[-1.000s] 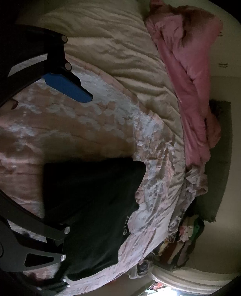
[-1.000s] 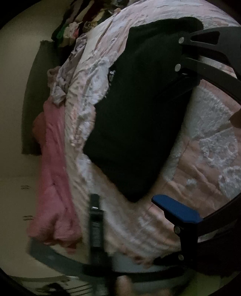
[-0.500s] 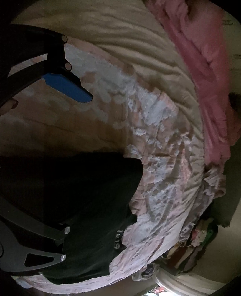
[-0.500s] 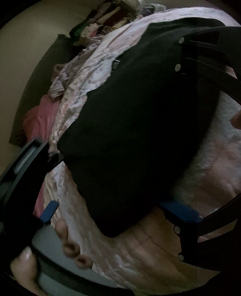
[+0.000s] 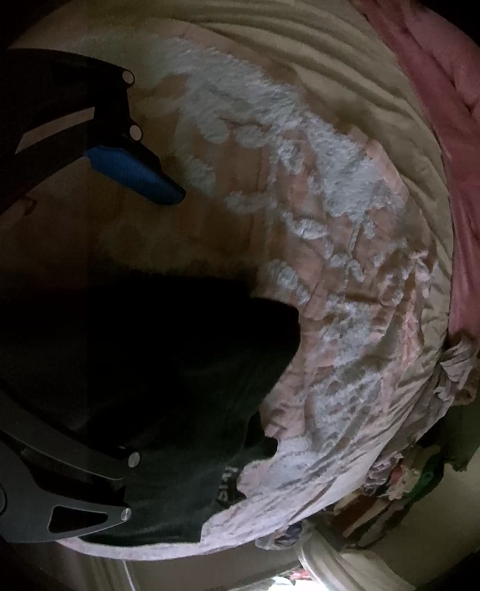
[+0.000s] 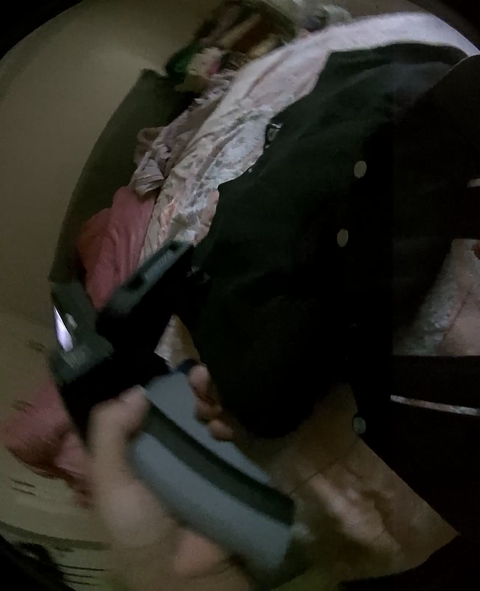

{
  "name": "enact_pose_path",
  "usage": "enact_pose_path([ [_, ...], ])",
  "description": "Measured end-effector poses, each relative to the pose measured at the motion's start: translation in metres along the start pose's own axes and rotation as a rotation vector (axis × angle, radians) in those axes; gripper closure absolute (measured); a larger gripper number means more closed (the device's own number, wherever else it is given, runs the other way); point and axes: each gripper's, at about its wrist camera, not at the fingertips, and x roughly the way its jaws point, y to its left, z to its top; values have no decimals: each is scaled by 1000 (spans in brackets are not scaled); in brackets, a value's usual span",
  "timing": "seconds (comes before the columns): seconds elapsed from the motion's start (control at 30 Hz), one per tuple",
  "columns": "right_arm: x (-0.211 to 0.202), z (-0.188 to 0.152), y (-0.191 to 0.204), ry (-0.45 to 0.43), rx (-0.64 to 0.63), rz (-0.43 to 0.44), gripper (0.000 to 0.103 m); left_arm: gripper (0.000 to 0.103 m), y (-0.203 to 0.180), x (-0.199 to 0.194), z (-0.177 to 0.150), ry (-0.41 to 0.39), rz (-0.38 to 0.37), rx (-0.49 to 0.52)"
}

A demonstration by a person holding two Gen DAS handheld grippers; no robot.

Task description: Fold small clothes

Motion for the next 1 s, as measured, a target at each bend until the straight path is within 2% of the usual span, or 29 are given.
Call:
enact_pose_path([
  [0.03,-6,1,-8,-18,39,11,93,15,-3,-2,-1,2,-27,-12],
  [0.13,-24,5,-25,-59,106,18,96,51,-20,-11,-3,-4,-70,-11],
  [0.23,-39,5,-37,-81,158,11,97,74,-50,-29,-4,-49,-63,30],
  [0.27,-44,4,-43,-89,182,5,97,79,-58,-34,-4,-63,-61,41],
  [0.43,-74,-9,-78,-147,305,-31,97,84,-114,-70,-4,-153,-55,120],
  [0.57,-94,-24,-104,-170,414,-56,97,84,-165,-83,-8,-182,-60,195],
  [0.8,-112,-63,-144,-151,601,-60,97,84,-245,-72,-28,-173,-63,310],
  [1.0,-117,-93,-173,-123,731,-38,97,84,-295,-50,-42,-156,-51,375],
])
